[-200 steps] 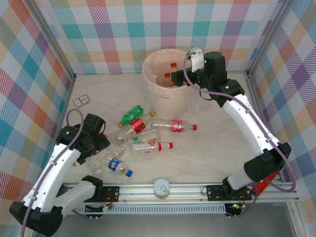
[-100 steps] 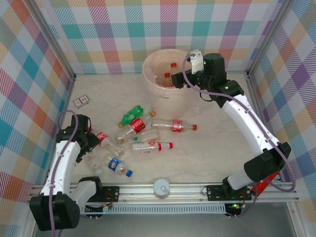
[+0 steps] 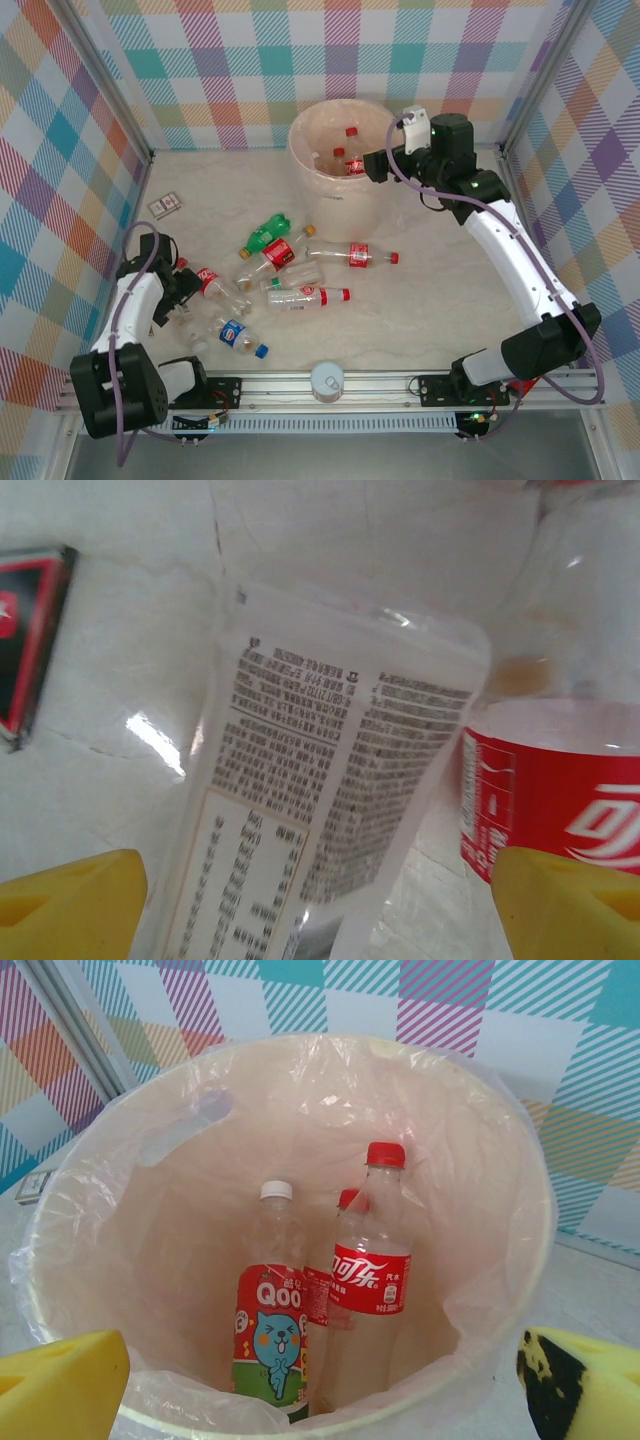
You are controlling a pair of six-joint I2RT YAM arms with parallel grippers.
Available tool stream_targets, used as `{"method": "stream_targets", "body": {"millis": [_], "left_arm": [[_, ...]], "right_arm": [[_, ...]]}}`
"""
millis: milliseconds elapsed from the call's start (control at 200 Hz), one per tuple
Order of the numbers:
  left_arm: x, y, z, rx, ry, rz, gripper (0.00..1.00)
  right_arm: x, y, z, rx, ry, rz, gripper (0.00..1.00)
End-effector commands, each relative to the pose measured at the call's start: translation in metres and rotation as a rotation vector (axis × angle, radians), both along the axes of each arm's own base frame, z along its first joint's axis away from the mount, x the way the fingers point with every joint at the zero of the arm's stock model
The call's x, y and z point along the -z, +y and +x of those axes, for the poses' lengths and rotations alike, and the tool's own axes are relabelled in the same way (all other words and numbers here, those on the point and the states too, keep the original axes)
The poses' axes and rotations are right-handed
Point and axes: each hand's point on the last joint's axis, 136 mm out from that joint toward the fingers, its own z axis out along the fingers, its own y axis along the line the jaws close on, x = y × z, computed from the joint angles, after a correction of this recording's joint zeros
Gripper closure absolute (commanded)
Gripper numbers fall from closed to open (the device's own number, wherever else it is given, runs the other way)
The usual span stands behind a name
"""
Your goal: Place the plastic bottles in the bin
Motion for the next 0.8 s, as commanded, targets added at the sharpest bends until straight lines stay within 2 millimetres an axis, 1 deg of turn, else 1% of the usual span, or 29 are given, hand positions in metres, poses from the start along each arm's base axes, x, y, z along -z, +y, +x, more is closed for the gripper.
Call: {"method": "stream_targets", "body": {"millis": [0,105,290,345,420,720,795], "left_arm": [[0.011,-0.001,0.004,0.004,0.004,-0.022,0.10],[0.018,0.001,0.003,-0.006,0.016,-0.018,0.10],[0.041,0.002,-0.004,-0.029,0.066,-0.019,0.12],[0.044,0.001,-0.005,-0.035,0.068,-0.024,0.13],[0.042,0.002,-0.004,-0.041,0.058,-0.017,0.15],[0.036,0.006,-0.001,-0.038,0.051,0.002,0.30],[0.033,0.008,0.000,-0.035,0.041,0.014,0.37]], "right_arm": [[-0.008,-0.003,-0.007,-0.014,-0.023,0.018,0.01],[-0.008,-0.006,-0.007,-0.006,-0.029,0.016,0.01],[-0.005,-0.012,-0.004,0.004,-0.017,0.021,0.01],[-0.003,-0.013,-0.003,0.004,-0.005,0.038,0.01],[-0.002,-0.012,-0.002,-0.006,0.005,0.058,0.00],[-0.005,-0.015,-0.002,-0.006,0.006,0.079,0.01],[-0.008,-0.014,-0.002,-0.009,0.001,0.087,0.01]]}}
